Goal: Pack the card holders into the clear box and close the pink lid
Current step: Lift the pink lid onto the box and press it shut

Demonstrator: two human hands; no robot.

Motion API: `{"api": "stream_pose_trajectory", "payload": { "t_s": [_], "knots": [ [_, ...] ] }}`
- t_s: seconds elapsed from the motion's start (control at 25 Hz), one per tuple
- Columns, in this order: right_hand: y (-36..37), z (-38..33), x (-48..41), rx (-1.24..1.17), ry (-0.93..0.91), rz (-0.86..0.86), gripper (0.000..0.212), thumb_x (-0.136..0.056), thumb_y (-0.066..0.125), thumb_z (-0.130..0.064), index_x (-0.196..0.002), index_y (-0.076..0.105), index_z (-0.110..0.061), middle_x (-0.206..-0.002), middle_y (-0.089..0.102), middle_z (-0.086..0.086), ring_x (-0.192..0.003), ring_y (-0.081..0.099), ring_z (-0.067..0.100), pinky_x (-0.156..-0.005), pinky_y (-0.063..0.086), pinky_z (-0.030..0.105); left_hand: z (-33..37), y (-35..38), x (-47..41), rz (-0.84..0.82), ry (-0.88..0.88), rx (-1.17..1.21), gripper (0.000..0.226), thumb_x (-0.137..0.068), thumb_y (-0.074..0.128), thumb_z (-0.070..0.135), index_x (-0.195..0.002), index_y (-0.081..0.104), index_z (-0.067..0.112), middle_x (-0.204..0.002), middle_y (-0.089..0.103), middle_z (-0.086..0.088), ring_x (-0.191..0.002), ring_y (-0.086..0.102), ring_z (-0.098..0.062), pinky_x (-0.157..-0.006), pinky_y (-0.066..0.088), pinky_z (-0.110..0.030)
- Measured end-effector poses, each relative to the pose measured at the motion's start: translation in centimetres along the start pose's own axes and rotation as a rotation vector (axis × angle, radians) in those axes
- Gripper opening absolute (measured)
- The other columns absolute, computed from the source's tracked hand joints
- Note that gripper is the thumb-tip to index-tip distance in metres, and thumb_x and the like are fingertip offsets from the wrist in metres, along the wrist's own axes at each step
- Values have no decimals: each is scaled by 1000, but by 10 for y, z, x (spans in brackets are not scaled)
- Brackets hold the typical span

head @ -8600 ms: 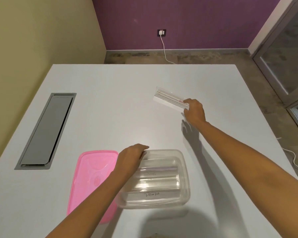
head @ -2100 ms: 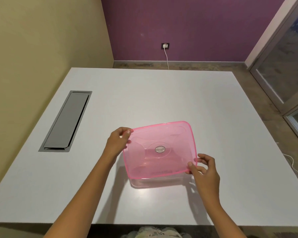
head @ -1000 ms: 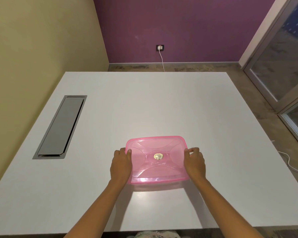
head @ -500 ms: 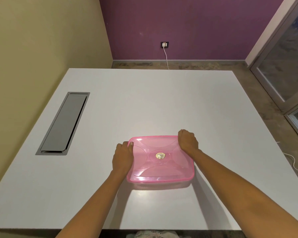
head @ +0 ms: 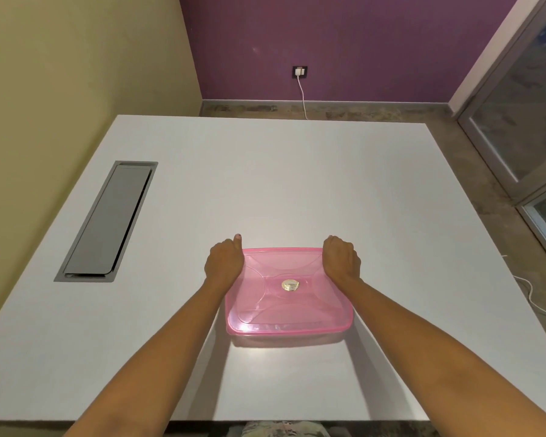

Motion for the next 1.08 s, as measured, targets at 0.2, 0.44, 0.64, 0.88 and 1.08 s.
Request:
{"api": "stream_pose_trajectory", "payload": {
  "t_s": [0.2, 0.44, 0.64, 0.88, 1.08],
  "knots": [
    [1, 1, 0, -5, -4, 35, 22, -84, 39, 10, -72, 46, -8, -80, 65, 19, -75, 62, 36, -58, 40, 31, 7, 6, -15, -17, -78, -63, 47, -101, 20, 28, -118, 53, -1, -119, 57, -26, -113, 49, -40, -91, 42, -43],
    [2, 0, -2, 20, 1, 35, 19, -84, 39, 10, -78, 52, -3, -81, 65, 19, -77, 62, 36, -58, 40, 32, 5, 10, -24, 16, 4, -181, 32, -99, 29, 12, -121, 46, -4, -111, 60, -24, -105, 54, -41, -78, 45, -41],
    [2, -1, -3, 26, -6, 34, 21, -84, 39, 10, -74, 46, -7, -80, 65, 18, -75, 62, 36, -57, 41, 32, 4, 11, -23, 46, 19, -190, 30, -98, 32, 6, -123, 44, -4, -108, 61, -24, -100, 57, -39, -75, 47, -42],
    [1, 0, -2, -2, 21, 51, 21, -85, 39, 8, -73, 42, -9, -81, 65, 19, -70, 60, 35, -56, 38, 31, -2, 7, 15, 175, -28, -7, 47, -100, 22, 37, -99, 54, 3, -96, 64, -16, -90, 61, -40, -71, 42, -39],
    [2, -1, -2, -14, 52, 40, 17, -86, 39, 6, -84, 55, -1, -85, 66, 19, -78, 64, 37, -60, 40, 32, -34, 19, 69, 236, -193, 85, 42, -98, 19, 44, -85, 44, 13, -86, 63, -17, -82, 61, -40, -67, 36, -38]
  ]
}}
Point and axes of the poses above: each hand's wrist, its own x-axis away from the middle knuckle, its own y-axis out of the palm, z = x × y, the point moved 3 cm from there along -x, towards the middle knuckle
